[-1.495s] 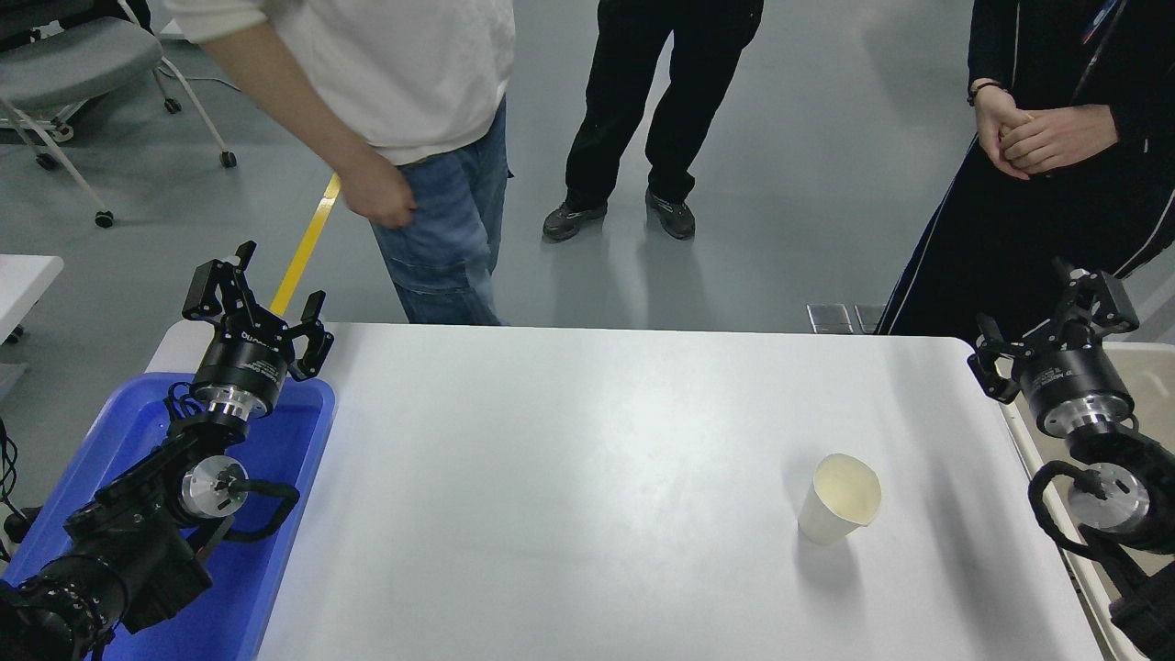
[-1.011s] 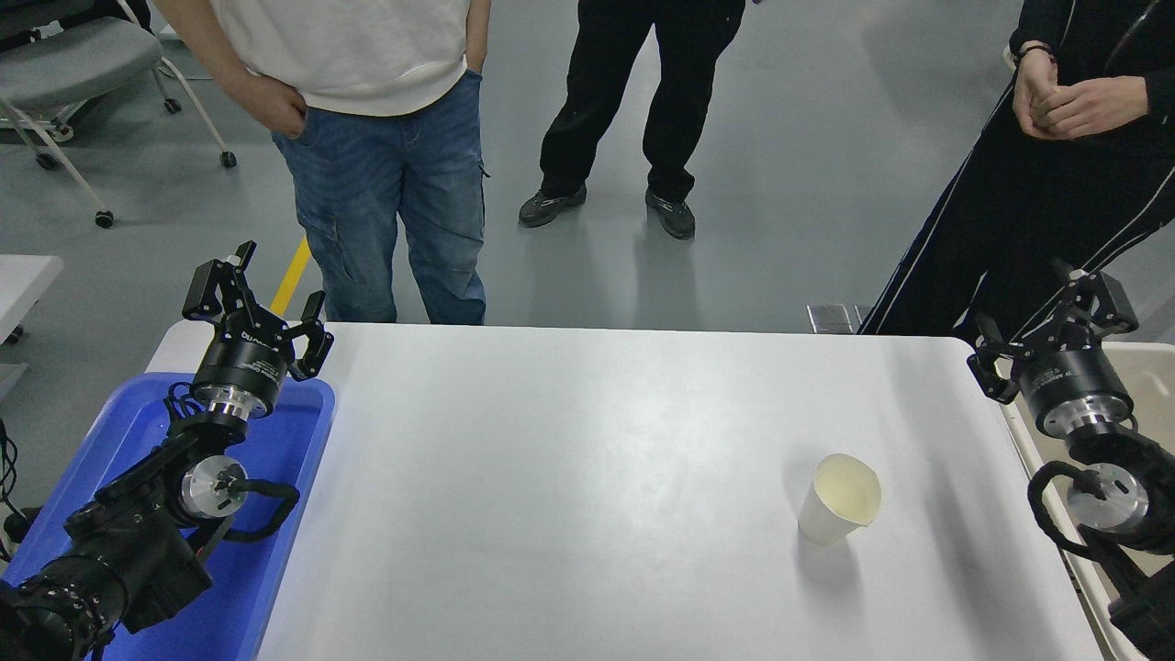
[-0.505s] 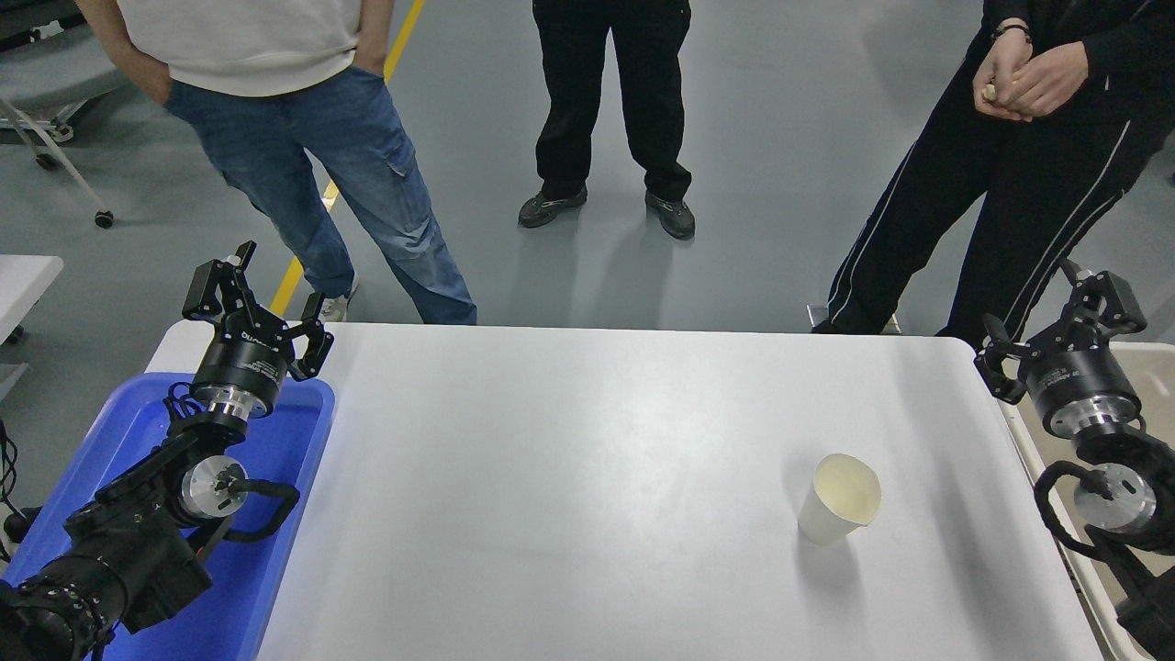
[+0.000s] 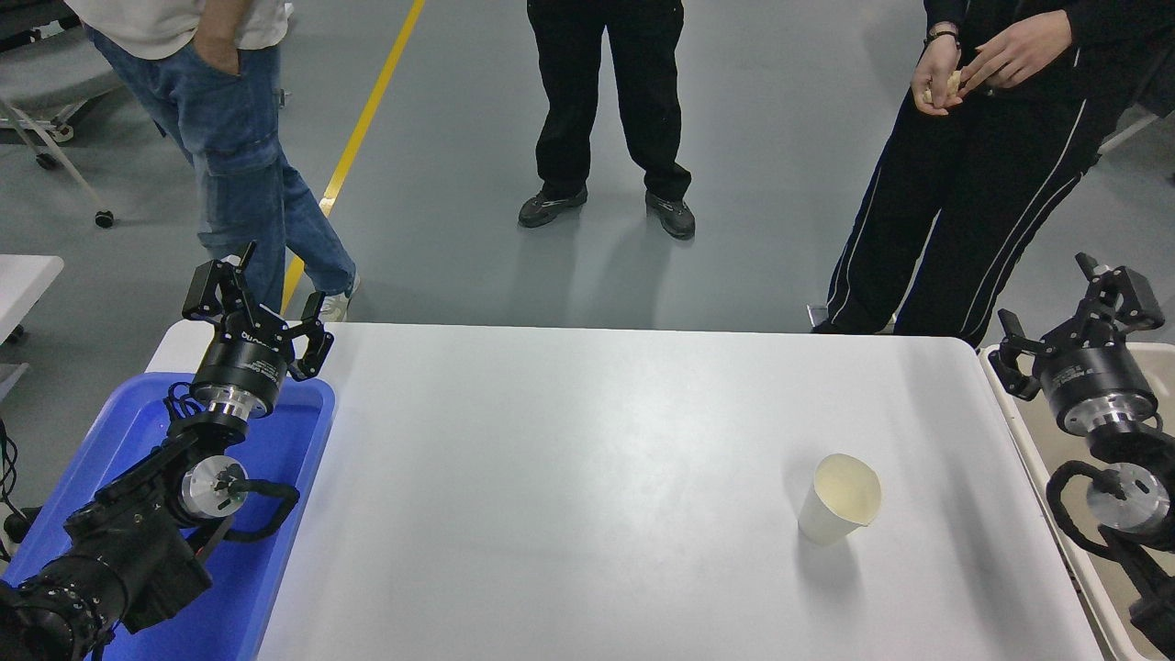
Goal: Dispose of the paper cup in the dustbin
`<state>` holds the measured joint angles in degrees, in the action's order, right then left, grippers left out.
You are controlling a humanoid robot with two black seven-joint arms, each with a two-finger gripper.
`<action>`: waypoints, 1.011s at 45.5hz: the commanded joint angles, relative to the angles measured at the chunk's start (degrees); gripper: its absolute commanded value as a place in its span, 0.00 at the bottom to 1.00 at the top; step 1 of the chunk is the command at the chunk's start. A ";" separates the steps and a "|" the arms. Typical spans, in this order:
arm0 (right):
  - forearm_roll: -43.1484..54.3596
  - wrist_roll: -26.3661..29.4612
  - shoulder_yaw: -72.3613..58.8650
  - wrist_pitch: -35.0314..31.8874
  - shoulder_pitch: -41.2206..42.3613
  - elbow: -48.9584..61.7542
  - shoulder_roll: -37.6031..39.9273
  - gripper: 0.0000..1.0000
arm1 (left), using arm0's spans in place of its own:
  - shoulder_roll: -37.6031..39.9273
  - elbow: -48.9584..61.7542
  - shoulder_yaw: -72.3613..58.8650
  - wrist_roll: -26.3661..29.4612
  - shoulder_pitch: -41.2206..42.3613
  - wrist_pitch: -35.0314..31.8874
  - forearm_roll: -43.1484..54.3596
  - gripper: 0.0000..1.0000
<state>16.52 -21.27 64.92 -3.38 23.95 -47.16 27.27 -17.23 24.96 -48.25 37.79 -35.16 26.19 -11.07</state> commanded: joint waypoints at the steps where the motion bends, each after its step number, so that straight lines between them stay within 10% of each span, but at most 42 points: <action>1: -0.61 -0.09 0.21 0.22 -0.31 0.92 0.07 0.99 | 0.00 0.00 0.00 0.00 0.00 0.00 0.00 1.00; 25: -0.53 -0.09 -1.02 0.66 0.74 2.68 2.17 0.99 | 0.00 0.00 0.00 0.00 0.00 0.00 0.00 1.00; 46: 0.62 0.09 -30.88 0.48 16.20 2.68 22.56 0.99 | 0.00 0.00 0.00 0.00 0.00 0.00 0.00 1.00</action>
<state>16.52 -21.23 50.37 -2.80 30.61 -44.52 40.51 -17.23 24.96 -48.25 37.79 -35.15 26.19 -11.06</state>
